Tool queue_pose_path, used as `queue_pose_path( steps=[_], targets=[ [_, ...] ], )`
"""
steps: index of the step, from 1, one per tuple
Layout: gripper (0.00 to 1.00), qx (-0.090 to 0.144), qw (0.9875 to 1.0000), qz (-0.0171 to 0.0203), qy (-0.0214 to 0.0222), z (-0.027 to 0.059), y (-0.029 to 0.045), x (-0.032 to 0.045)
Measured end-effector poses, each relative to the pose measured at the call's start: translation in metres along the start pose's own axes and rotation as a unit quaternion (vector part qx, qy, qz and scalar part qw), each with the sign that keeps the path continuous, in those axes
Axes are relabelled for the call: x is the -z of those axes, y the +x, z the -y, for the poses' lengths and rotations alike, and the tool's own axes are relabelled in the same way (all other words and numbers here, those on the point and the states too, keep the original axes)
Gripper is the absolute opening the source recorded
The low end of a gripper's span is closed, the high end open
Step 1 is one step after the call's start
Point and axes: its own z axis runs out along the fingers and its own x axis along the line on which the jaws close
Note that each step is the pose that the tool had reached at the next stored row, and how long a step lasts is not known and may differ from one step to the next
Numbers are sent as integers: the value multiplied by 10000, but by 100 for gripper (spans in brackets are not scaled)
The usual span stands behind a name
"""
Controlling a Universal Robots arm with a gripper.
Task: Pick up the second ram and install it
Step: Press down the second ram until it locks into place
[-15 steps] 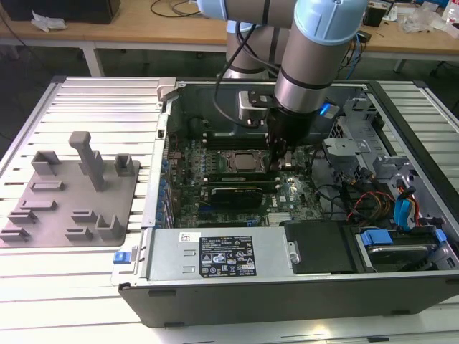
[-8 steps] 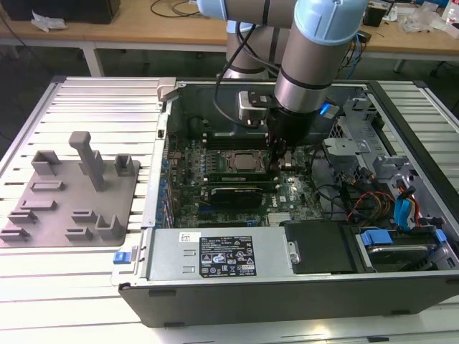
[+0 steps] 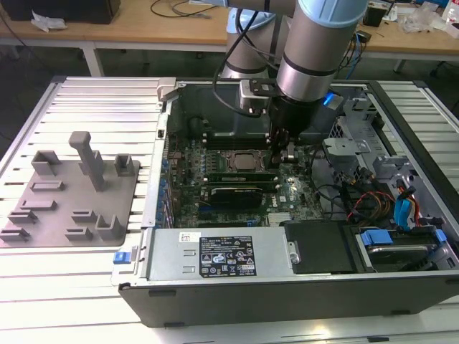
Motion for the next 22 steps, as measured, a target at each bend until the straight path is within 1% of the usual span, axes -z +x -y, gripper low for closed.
queue_pose_path(
  steps=[1, 8, 10, 12, 13, 15, 17, 19, 20, 21, 22],
  targets=[
    [8, 0, 10000, 0, 0, -15, 0, -1],
    [8, 0, 10000, 1, 3, -202, 2, -14],
    [8, -1, 10000, 0, 5, -300, 3, -19],
    [8, 1, 10000, 0, 9, -355, 4, -21],
    [8, 0, 10000, 1, 14, -400, 4, -25],
    [8, 1, 10000, 2, 21, -462, 4, -29],
    [8, 1, 10000, 1, 35, -568, 6, -35],
    [8, 1, 10000, 1, 43, -629, 7, -39],
    [8, 2, 10000, 1, 53, -712, 8, -53],
    [8, 2, 10000, 1, 61, -793, 10, -94],
    [8, 2, 10000, 1, 63, -811, 8, -113]
  ],
)
